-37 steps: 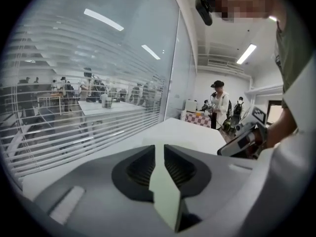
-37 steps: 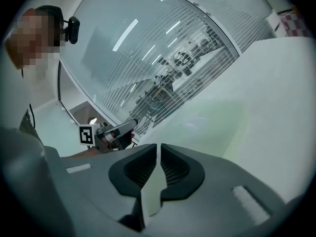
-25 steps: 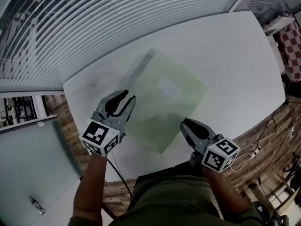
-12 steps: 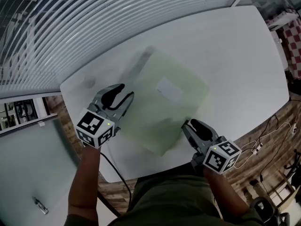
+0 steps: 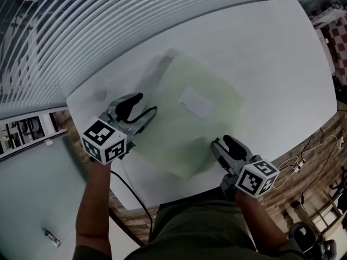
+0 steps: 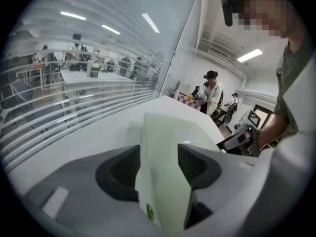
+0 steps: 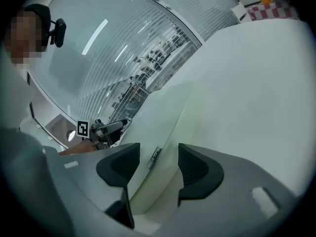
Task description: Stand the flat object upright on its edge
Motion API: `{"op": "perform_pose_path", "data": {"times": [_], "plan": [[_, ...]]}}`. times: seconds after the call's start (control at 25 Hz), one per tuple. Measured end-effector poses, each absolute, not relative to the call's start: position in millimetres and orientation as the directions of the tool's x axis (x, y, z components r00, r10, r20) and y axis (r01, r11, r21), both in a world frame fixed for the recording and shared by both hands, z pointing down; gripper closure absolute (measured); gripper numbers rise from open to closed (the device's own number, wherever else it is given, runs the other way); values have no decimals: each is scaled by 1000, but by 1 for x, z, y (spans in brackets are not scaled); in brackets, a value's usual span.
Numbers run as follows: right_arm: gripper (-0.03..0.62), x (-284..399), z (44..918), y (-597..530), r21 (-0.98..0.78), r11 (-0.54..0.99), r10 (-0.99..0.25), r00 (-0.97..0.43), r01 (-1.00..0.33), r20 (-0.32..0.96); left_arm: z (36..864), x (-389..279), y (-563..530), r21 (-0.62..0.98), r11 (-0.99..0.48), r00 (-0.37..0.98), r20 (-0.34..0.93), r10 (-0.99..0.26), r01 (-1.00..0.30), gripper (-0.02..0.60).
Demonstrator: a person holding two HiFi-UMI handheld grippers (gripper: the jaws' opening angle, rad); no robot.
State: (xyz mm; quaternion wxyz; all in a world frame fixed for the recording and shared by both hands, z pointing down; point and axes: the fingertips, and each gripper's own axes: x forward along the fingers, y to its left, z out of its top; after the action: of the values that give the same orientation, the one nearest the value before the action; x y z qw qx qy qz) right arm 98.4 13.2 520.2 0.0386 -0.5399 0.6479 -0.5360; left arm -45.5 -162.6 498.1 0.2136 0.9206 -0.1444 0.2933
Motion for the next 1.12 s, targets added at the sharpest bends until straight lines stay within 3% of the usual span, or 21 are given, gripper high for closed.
{"op": "perform_pose_path", "data": {"times": [0.32,1.12], "plan": [[329,93,533,11,-753,-194,-731,-419,-629,539,525,-46,-155,381,-854,748,664,-13,-354,284],[329,88,543,7,-755,-229,-715,-420,-614,559,536,-34,-159,465,-827,724,682,105,-318,284]]}}
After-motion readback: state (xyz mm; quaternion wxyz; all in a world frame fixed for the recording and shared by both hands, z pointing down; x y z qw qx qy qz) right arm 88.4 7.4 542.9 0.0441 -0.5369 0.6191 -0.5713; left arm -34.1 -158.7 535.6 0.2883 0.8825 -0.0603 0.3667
